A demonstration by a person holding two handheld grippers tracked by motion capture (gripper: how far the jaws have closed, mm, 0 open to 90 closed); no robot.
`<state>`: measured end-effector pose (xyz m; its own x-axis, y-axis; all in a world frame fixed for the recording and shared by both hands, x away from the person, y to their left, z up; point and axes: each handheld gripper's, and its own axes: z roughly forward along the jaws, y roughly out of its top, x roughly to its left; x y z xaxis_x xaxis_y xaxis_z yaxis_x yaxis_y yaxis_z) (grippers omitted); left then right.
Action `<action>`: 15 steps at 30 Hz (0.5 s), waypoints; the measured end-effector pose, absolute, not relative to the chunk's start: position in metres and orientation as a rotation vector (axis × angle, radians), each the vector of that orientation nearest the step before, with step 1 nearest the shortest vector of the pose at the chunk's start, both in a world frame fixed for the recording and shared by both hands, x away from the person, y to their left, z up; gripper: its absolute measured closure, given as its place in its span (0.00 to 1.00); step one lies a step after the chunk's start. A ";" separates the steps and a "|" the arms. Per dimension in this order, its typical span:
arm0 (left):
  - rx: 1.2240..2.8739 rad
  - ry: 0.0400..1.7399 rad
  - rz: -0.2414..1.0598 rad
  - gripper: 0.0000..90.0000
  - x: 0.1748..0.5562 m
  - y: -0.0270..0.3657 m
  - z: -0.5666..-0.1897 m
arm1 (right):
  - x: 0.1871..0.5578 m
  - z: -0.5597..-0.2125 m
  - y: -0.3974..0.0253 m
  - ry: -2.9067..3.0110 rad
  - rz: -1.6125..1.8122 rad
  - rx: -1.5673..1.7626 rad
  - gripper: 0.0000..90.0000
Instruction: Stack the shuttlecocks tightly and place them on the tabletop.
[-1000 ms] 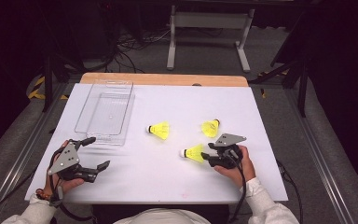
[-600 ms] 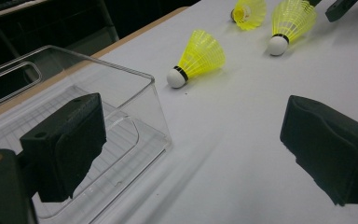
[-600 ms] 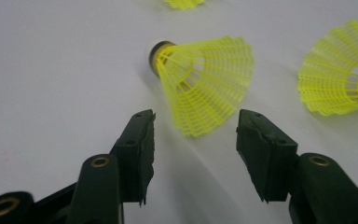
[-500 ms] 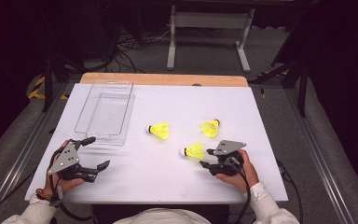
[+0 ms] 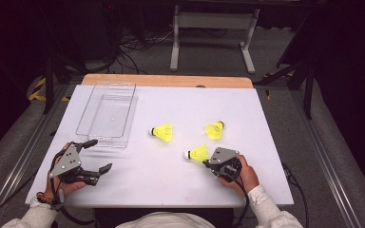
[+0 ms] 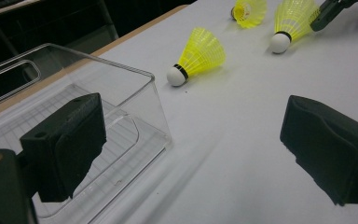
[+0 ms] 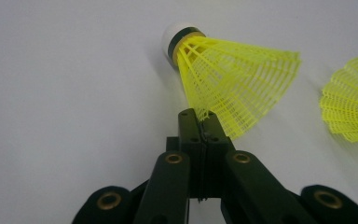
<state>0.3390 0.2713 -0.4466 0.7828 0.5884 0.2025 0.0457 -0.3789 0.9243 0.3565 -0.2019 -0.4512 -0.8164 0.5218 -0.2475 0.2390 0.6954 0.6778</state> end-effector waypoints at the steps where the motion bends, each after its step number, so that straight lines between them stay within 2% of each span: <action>1: 1.889 0.482 0.628 0.09 0.339 0.271 -0.446 | 0.356 -0.451 -0.202 2.476 0.913 0.586 1.00; 15: 1.890 0.480 0.629 0.09 0.339 0.272 -0.446 | 0.355 -0.444 -0.204 2.393 0.984 0.614 1.00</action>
<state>0.3393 0.2718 -0.4465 0.7824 0.5879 0.2054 0.0429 -0.3799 0.9240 0.3551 -0.2038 -0.4437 -0.7855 0.5632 -0.2564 0.2200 0.6415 0.7349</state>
